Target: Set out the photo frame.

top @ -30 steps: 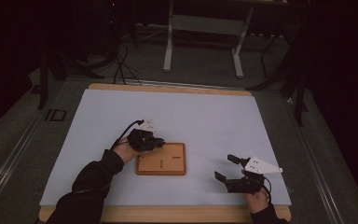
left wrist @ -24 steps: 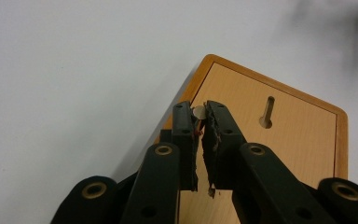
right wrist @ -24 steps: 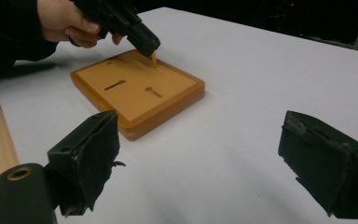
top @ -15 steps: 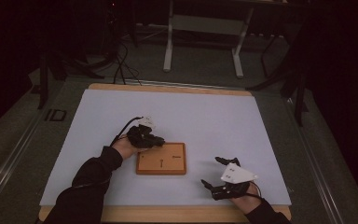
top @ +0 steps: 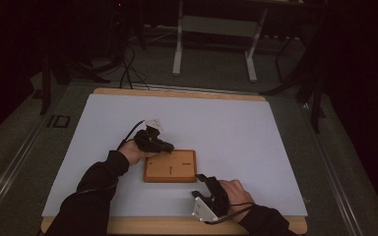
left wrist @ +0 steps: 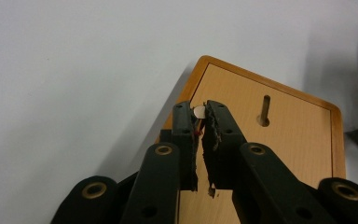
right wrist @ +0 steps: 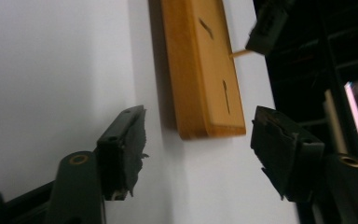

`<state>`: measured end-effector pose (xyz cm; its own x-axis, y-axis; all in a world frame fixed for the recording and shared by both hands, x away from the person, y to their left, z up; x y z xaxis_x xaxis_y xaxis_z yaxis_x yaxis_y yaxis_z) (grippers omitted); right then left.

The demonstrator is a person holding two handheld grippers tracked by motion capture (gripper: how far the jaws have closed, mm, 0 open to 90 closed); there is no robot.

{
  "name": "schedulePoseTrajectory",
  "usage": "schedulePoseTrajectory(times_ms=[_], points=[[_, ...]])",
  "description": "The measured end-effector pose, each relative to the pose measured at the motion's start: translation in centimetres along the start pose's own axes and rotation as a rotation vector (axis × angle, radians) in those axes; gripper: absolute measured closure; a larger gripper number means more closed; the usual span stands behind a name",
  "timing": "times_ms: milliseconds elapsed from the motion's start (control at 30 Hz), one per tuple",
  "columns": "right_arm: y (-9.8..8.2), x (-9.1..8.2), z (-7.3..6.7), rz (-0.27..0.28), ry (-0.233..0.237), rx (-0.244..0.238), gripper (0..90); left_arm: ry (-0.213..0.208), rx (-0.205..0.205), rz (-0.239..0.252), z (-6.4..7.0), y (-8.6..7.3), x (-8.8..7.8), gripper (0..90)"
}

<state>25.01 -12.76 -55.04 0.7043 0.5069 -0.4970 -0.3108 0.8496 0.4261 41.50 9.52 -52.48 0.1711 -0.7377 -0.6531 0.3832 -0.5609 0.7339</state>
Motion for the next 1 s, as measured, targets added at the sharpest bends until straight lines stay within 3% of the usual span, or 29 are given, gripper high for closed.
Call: schedulePoseTrajectory(times_ms=[167,267,533,600,800,1000], points=[[0.3,1.2,-0.8,-0.005,-0.044,-0.092,42.7,-0.018,-0.014,-0.001,-0.3,0.0,0.0,83.7],[0.2,1.9,-1.1,-0.031,-0.087,-0.174,47.0,-0.025,-0.019,-0.004,-0.4,0.1,0.0,83.7],[-0.3,3.4,-1.2,-0.058,-0.15,-0.29,58.0,-0.033,-0.017,-0.015,-0.5,0.2,0.0,83.7],[-0.4,3.5,-1.4,-0.056,-0.185,-0.327,62.1,-0.035,-0.014,-0.019,-0.5,0.2,0.0,83.7],[-0.3,3.6,-1.5,-0.062,-0.212,-0.36,67.3,-0.037,-0.008,-0.029,-0.5,0.3,0.0,83.3],[-0.5,3.6,-1.4,-0.041,-0.197,-0.362,67.2,-0.012,0.014,-0.028,-0.1,0.5,-0.2,82.0]])
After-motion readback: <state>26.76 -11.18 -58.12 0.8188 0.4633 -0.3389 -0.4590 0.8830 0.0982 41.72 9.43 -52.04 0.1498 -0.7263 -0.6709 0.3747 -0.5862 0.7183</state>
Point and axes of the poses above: each handheld gripper's, and its own axes: x roughly forward along the jaws, y roughly out of its top, z roughly to its right, the point moved 3 cm from there along x, roughly forward along the jaws, and after that the axes turned 5 degrees about x, right-handed, at the moved point
